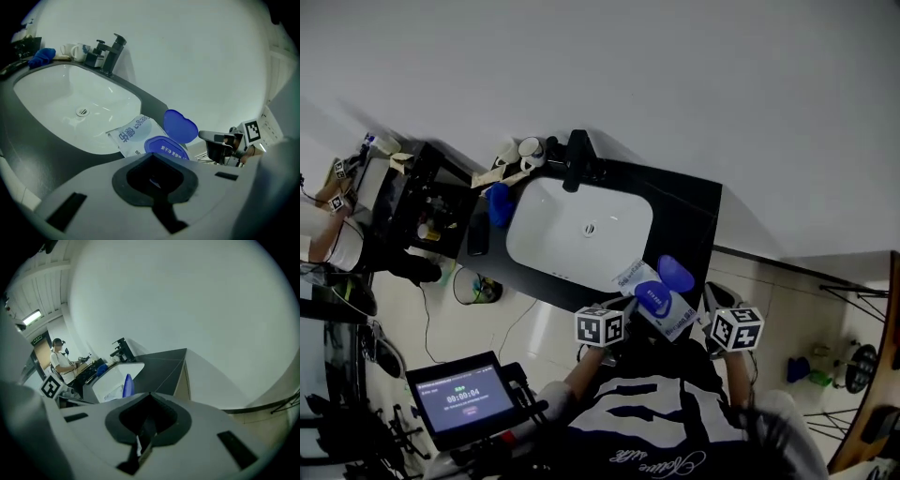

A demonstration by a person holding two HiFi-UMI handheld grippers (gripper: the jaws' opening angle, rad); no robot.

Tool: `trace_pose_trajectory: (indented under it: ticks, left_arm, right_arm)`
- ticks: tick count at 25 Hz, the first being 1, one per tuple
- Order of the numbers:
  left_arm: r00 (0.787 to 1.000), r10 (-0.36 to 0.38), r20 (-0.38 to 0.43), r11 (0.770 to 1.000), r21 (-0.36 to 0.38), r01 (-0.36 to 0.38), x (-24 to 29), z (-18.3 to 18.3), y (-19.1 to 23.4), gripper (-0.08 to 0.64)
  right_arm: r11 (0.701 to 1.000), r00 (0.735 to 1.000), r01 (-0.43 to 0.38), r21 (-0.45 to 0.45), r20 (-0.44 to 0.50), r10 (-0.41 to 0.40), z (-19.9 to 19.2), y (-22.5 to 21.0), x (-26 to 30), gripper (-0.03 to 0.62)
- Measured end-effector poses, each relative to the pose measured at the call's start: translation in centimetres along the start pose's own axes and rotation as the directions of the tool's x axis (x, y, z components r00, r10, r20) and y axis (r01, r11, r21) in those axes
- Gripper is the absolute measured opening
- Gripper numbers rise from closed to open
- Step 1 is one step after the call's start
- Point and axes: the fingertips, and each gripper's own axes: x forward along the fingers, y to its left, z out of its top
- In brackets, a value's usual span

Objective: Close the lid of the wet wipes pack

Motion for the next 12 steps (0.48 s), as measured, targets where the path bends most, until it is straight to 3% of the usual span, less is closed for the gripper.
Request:
trace_pose_trajectory:
  ticks: [6,10,12]
  left_arm:
    - [0.993,0.074,0.087,0.996,-0.05,-0.07,-1.7,0.3,-0.8,0.0]
    - [0.982,0.112,0.155,0.991,-0.095,-0.098,-3.1,1.0,-0.3,0.0]
    - [0.976,0.13,0.176,0.988,-0.11,-0.112,-3.5,1.3,0.4,0.0]
  right_arm:
    - [0.987,0.987,-0.152,-0.054,-0.065,0.148,1.1,2.4,2.4,-0.003]
    - [0.944,0.943,-0.32,-0.084,-0.126,0.309,-0.1,7.3,2.3,-0.002]
    - [0.918,0.919,-0.375,-0.127,-0.181,0.351,-1.4,9.2,3.0,-0.002]
